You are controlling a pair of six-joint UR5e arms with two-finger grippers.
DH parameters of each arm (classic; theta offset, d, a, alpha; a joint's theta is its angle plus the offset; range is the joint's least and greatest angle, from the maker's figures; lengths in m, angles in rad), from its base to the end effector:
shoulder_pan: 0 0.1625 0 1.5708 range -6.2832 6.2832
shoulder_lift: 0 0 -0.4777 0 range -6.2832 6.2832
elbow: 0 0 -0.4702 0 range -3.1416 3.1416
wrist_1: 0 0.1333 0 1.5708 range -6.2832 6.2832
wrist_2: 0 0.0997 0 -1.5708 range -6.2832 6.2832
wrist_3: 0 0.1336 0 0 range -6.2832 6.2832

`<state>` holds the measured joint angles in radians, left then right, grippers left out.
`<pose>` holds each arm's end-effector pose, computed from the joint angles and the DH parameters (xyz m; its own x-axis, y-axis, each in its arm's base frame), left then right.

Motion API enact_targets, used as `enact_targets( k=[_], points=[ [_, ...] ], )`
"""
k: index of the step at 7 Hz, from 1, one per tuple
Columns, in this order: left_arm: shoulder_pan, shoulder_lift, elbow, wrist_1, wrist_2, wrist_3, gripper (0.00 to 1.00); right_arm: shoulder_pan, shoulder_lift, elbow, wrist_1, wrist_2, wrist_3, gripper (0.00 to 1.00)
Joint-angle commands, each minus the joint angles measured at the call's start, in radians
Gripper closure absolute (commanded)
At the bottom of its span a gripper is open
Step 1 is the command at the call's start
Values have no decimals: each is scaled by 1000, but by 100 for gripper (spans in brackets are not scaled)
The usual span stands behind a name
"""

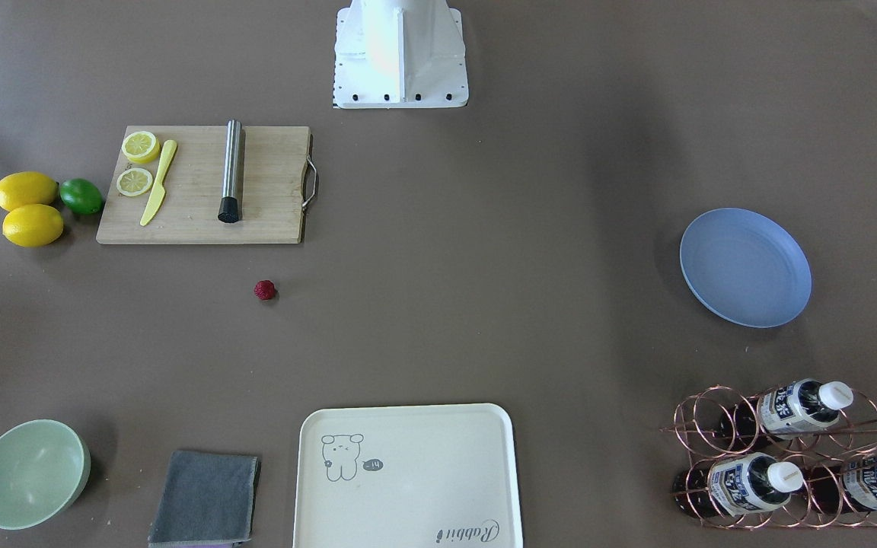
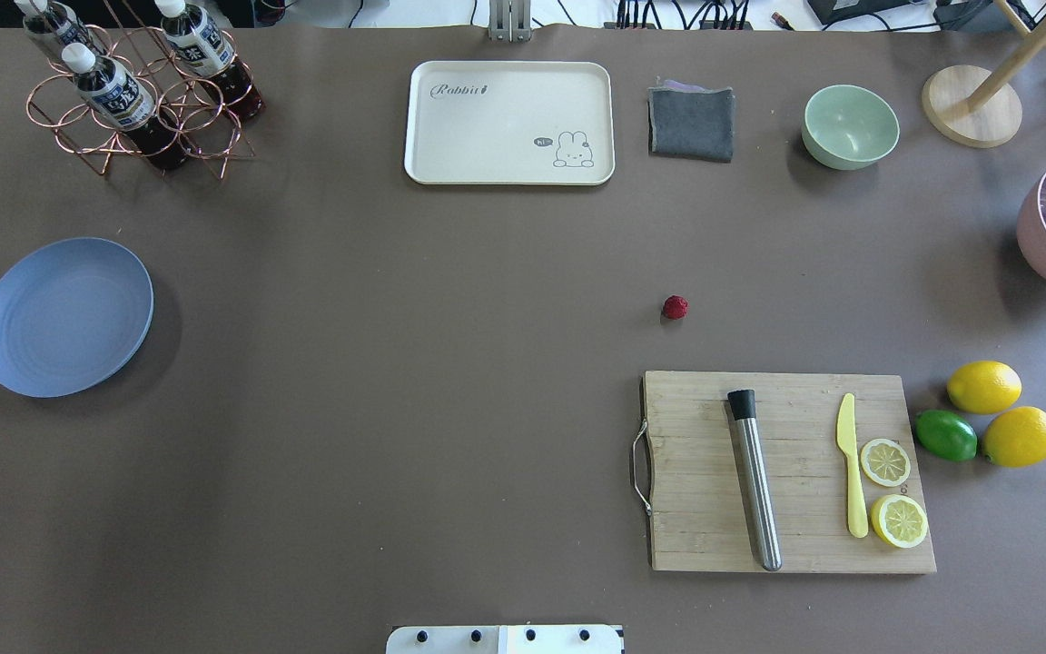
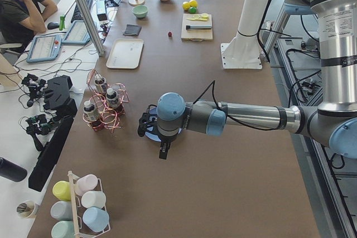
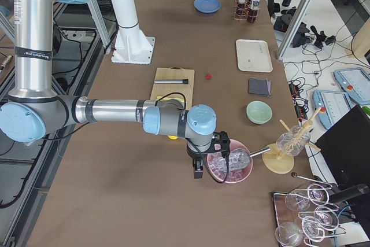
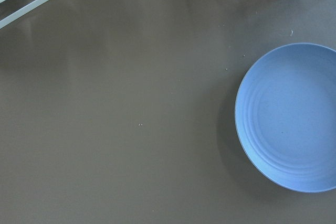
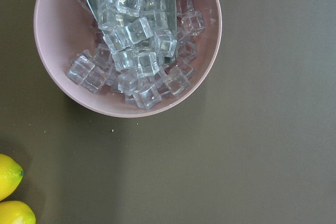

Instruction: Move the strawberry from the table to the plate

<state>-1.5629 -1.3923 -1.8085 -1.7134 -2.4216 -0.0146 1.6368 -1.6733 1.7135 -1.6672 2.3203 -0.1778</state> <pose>-0.0289 -0.5001 0.6711 0.6582 0.1416 -0.7394 0.0019 0.9818 0.1897 0.0762 -0.5111 0.7220 0.7281 -0.0911 0.6794 0.0639 0.9958 0.0650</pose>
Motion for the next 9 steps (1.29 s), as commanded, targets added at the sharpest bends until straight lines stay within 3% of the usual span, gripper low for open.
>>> enact_targets(
  k=[1,9],
  points=[
    [0,9,-5,0,-2,-7,2,0,-9,3,3,22,0,0],
    [-16,41,-29,-5,-31,-7,2,0,-17,21,4,24,-3,0]
  ],
)
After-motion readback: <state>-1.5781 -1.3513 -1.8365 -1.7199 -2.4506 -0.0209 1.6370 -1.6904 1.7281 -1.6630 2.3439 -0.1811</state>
